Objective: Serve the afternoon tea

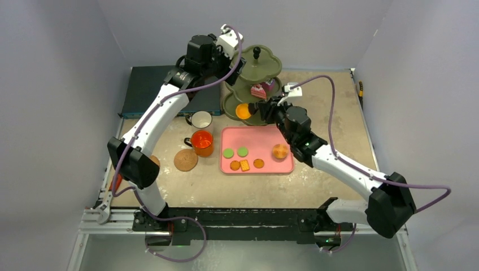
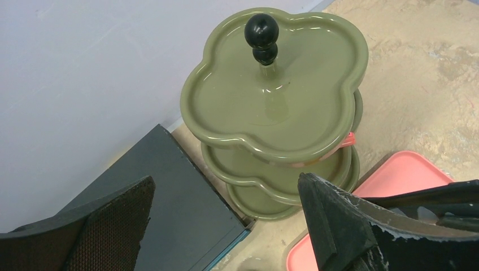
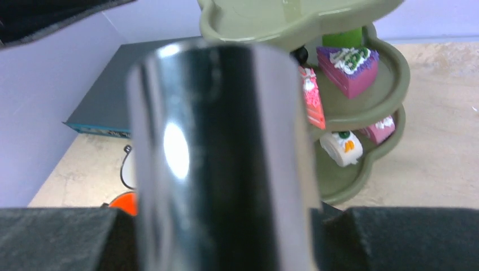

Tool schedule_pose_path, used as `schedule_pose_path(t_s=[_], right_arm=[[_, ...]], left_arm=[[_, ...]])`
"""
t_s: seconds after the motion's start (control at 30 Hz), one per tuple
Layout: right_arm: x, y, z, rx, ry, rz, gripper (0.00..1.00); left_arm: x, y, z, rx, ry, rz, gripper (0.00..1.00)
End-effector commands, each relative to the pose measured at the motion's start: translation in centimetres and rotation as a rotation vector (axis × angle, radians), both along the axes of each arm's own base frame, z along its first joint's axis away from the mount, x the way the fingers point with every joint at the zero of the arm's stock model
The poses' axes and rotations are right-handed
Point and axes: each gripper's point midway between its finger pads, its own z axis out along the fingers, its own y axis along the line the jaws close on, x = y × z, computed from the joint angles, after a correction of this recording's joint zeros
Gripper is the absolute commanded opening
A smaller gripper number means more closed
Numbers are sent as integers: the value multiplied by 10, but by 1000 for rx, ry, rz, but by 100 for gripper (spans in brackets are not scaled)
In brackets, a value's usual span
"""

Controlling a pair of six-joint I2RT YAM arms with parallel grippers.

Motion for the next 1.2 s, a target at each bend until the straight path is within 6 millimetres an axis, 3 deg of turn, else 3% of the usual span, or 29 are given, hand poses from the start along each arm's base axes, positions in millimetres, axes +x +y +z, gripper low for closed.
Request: schedule_pose_path(t_s=[0.0, 0.17, 0.5, 1.17], right_arm=[[12, 10, 56, 99, -131, -5, 15], [21, 19, 63, 136, -134, 0, 14], [44, 17, 59, 215, -150, -102, 14], [68, -1, 50, 280, -167, -276, 15]], left_arm=[[0, -4, 14, -14, -46, -20, 98], [0, -4, 10, -9, -40, -24, 98], [0, -5, 7, -3, -34, -36, 97], [0, -1, 2, 3, -28, -39, 96]])
